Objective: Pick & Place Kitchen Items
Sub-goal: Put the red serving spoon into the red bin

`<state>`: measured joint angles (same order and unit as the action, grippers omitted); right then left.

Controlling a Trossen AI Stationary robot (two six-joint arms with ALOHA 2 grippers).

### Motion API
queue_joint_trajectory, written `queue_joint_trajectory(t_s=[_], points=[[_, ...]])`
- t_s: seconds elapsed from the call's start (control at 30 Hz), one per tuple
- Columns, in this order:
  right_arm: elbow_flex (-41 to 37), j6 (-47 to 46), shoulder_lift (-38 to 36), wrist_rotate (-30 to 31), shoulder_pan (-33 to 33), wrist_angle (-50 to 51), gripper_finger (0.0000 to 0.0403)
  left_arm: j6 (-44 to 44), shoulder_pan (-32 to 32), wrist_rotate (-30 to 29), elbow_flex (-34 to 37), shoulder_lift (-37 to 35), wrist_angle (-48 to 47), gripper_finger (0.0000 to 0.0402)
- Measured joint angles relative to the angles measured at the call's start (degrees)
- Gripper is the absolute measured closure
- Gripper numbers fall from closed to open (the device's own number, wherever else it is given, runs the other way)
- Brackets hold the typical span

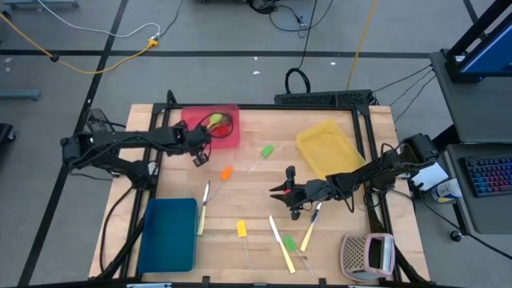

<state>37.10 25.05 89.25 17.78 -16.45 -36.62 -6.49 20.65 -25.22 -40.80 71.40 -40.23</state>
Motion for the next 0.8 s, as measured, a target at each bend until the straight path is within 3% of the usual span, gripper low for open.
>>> queue_joint_trajectory(t_s=[0.37,0.53,0.8], points=[[0.0,0.1,0.0,0.0,0.0,0.0,0.0325,1.7,4.7,-0.3,0.0,0.0,1.4,0.0309],[0.0,0.1,0.0,0.0,0.0,0.0,0.0325,1.3,5.7,2.2,0.0,0.0,1.4,0.0305],[0.0,0.1,0.0,0.0,0.0,0.0,0.0325,1.3,6.4,1.9,0.0,0.0,1.4,0.0234]])
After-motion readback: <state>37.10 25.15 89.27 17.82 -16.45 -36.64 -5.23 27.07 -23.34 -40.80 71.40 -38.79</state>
